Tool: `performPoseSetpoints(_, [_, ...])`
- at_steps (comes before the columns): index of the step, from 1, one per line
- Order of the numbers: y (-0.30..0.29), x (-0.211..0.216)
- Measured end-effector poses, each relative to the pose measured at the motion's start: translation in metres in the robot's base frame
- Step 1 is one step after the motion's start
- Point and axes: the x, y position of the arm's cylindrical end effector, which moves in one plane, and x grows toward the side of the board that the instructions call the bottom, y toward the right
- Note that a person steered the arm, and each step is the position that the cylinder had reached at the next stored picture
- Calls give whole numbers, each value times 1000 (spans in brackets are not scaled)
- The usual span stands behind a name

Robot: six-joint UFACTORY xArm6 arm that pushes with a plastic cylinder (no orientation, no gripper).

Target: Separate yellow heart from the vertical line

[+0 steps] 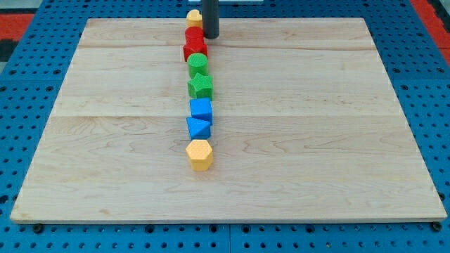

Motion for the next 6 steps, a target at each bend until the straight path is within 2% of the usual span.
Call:
performPoseSetpoints(1, [38,-12])
performPoseSetpoints(2, [37,-61])
performPoseSetpoints(3, [7,-58])
performPoseSetpoints(4, [-126,-38])
performPoseSetpoints(6, [-142,30])
